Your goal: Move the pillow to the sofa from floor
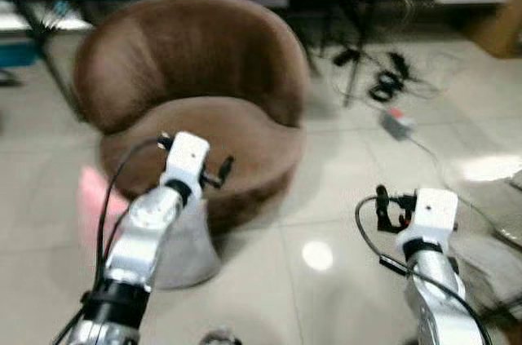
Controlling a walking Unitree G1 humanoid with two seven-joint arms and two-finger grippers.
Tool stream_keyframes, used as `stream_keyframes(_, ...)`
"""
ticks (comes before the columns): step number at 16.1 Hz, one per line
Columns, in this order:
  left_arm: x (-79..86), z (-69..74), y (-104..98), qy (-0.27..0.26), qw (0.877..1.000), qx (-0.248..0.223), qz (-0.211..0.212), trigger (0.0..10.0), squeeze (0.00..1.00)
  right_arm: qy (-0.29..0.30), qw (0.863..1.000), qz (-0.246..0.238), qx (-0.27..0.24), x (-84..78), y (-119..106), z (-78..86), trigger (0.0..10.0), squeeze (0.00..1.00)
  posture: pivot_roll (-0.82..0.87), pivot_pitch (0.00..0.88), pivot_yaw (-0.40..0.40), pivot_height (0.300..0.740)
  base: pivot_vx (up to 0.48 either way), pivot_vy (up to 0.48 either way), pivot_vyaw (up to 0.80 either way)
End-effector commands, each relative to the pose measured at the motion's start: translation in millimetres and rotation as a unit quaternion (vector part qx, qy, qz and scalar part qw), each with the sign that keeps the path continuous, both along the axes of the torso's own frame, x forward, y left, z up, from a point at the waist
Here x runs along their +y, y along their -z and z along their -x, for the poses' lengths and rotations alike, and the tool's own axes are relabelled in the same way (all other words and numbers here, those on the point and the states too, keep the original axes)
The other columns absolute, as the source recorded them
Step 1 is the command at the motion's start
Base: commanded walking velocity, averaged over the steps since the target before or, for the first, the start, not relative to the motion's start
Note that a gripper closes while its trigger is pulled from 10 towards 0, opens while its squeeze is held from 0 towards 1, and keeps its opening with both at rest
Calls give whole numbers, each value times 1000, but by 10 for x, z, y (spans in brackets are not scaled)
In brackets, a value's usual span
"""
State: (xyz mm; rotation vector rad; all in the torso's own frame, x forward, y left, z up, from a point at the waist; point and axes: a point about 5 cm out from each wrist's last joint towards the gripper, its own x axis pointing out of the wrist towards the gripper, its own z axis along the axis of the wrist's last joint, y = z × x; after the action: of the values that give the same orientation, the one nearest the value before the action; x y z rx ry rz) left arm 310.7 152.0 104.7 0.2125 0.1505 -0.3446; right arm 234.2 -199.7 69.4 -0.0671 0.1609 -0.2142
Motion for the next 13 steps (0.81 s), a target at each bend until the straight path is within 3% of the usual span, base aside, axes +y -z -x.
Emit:
stream_keyframes(1, -71, -9, -34, 14, 1000, -2, 2, 10000, 0, 11, 1000, 5, 4, -72, -3, 49, 10000, 0, -26, 23, 5, 740, 0, 0, 800)
stream_keyframes(9, -112, 81, -2, 24, 1000, -7, 12, 10000, 0, 5, 1000, 14, 17, -70, 20, 154, 10000, 0, -50, 12, -5, 740, 0, 0, 800)
stream_keyframes(11, -117, 54, -63, 14, 999, -17, 32, 10000, 0, 9, 1000, 13, 20, -83, 22, 164, 10000, 0, -44, 15, -11, 740, 0, 0, 800)
stream_keyframes(13, -136, 40, -82, 23, 999, -23, 19, 10000, 0, 12, 1000, 9, 25, -79, 48, 168, 10000, 0, -25, 5, -18, 740, 0, 0, 800)
